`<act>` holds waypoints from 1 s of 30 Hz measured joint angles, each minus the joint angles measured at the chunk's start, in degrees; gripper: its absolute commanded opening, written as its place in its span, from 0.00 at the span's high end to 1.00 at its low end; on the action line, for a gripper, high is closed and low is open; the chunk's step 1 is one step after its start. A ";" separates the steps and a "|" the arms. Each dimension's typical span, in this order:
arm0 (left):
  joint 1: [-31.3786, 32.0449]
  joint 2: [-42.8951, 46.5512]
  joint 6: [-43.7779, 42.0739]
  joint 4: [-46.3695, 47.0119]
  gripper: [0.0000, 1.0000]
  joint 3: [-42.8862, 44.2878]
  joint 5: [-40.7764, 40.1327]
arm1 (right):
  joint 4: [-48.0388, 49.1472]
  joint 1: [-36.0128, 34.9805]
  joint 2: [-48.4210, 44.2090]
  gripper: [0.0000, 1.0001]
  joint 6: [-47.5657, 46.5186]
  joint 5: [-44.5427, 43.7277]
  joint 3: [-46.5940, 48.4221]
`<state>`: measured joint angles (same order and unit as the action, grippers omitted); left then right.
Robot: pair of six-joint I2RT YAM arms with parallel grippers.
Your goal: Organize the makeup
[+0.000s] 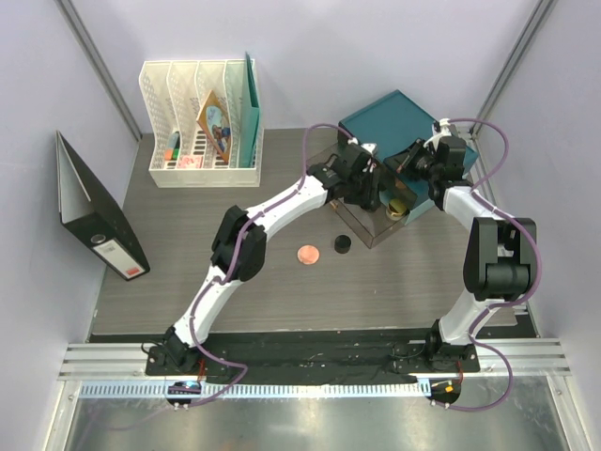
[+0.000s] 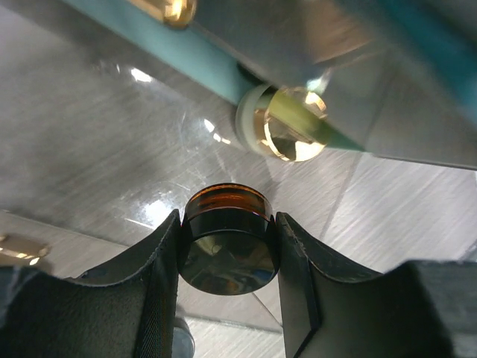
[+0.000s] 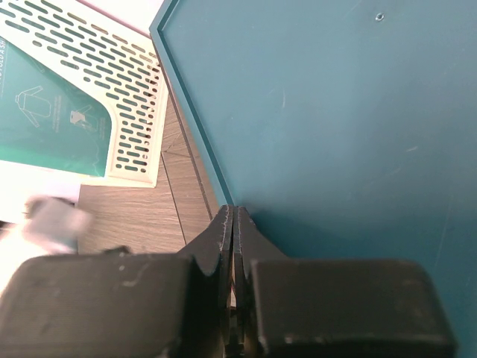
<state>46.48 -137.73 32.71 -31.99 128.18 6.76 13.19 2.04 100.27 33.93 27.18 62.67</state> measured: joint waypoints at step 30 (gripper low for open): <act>0.70 11.08 -1.22 -0.15 0.32 -13.33 -2.19 | -0.04 0.00 0.11 0.94 -0.20 0.17 0.04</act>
<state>47.18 -126.65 31.48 -32.14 114.85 4.58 13.15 2.04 100.38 33.74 27.35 62.72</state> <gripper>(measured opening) 0.678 0.061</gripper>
